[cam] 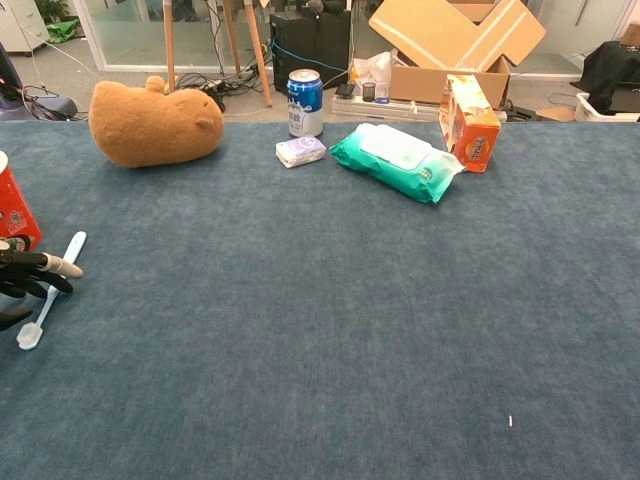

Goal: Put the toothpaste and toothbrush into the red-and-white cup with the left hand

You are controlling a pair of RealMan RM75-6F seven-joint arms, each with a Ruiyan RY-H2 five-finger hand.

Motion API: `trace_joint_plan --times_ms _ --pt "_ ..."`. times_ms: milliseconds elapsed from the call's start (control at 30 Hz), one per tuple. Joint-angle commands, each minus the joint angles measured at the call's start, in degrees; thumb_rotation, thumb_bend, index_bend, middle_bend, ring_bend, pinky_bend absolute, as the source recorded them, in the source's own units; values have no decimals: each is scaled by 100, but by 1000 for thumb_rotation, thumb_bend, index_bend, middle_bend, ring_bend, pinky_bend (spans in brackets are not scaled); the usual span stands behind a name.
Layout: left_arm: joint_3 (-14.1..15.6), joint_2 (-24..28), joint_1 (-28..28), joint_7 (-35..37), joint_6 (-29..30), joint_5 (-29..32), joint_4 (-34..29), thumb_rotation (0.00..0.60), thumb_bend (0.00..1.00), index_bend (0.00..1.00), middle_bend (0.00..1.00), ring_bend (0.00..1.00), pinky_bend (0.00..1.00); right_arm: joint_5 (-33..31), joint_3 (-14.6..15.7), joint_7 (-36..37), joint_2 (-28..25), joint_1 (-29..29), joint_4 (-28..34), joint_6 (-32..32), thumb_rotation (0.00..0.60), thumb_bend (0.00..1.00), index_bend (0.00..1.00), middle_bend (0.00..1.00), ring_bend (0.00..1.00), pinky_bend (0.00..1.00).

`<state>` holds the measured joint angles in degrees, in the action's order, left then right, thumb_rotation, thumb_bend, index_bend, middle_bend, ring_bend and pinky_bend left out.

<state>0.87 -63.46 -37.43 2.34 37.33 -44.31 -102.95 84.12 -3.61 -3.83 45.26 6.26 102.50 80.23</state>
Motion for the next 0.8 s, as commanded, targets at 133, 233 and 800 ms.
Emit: trace_joint_plan --times_ms 133,233,800 --pt "-3 -17 -30 -21 4 5 -28 600 517 29 108 94 24 -1 -1 8 9 1 -15 1 600 0 0 0 0 316" --pt "-3 -27 -43 -29 8 13 -42 600 518 29 108 94 24 0 0 15 10 -1 -22 0 600 0 0 0 0 316" --pt "-20 -154 -154 -124 76 59 -91 600 518 29 105 92 24 9 15 65 35 -7 -79 -11 600 0 0 0 0 316"
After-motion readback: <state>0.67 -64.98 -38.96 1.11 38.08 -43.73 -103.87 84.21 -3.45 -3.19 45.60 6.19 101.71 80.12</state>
